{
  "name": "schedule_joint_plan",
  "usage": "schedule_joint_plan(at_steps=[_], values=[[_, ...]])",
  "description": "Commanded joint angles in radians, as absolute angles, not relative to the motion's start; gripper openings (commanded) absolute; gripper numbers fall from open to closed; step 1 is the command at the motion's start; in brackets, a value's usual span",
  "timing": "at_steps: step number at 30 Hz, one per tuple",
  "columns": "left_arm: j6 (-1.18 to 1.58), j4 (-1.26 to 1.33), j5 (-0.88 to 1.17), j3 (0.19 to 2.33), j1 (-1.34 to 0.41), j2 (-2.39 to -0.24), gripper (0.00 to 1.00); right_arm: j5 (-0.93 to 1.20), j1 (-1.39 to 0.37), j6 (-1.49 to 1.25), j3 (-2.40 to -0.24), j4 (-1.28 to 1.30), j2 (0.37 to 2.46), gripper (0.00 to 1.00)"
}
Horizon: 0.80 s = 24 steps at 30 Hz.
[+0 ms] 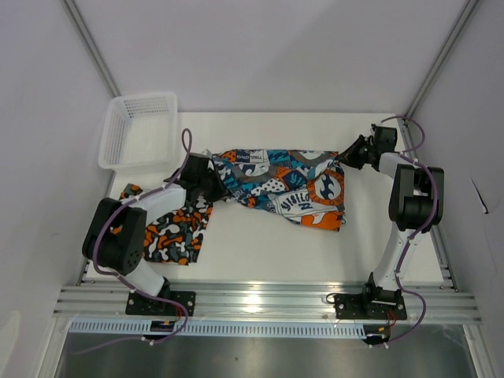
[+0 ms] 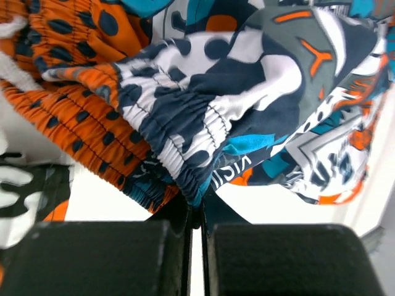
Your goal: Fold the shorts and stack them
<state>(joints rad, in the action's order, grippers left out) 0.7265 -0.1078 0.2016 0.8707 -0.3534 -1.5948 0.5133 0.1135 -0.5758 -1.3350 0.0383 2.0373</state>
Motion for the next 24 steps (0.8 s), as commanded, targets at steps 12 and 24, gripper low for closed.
schedule_joint_plan(at_steps=[12,24], values=[[0.802,-0.195,0.544,0.983,-0.129,-1.428,0.00,0.538,0.101,-0.505,-1.342,0.017,1.937,0.00],[0.887,-0.126,0.575,1.196,-0.110,-1.552,0.00,0.591,0.071,-0.440,-1.442,0.055,1.925,0.00]])
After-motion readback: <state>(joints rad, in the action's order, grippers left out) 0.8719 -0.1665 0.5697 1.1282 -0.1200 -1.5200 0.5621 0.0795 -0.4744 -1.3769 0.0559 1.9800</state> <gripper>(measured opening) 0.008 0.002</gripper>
